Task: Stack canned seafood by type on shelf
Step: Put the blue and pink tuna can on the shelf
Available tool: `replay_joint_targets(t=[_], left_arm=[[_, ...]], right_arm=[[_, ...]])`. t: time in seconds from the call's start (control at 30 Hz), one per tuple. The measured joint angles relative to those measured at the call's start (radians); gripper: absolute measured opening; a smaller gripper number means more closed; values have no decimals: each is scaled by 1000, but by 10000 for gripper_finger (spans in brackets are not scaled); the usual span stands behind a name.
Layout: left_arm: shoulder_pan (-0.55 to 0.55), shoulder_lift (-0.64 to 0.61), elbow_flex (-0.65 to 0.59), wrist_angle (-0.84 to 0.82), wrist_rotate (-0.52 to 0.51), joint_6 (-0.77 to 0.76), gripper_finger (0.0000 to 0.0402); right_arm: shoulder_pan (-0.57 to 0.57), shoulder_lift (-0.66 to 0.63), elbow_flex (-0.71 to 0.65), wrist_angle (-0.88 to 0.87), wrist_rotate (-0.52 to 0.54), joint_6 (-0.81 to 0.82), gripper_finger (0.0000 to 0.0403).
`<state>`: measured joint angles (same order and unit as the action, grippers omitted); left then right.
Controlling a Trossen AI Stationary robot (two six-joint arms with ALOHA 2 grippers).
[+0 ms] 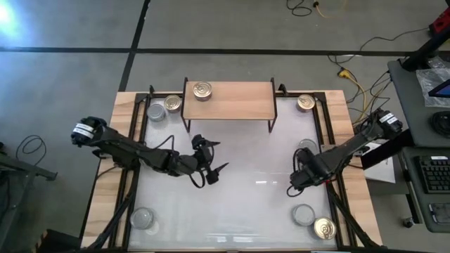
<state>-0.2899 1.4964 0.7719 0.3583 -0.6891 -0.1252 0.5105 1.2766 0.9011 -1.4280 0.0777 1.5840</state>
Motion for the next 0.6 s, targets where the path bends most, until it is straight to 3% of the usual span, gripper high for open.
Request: replay_joint_targets(t=[0.37, 0.6], left_arm=[[-156, 34, 0, 24, -32, -4, 400], [-217, 29, 0, 3, -55, -27, 400]], right_arm=[[-7, 137, -124, 119, -10, 30, 12], [-7, 186, -8, 296, -1, -13, 12]])
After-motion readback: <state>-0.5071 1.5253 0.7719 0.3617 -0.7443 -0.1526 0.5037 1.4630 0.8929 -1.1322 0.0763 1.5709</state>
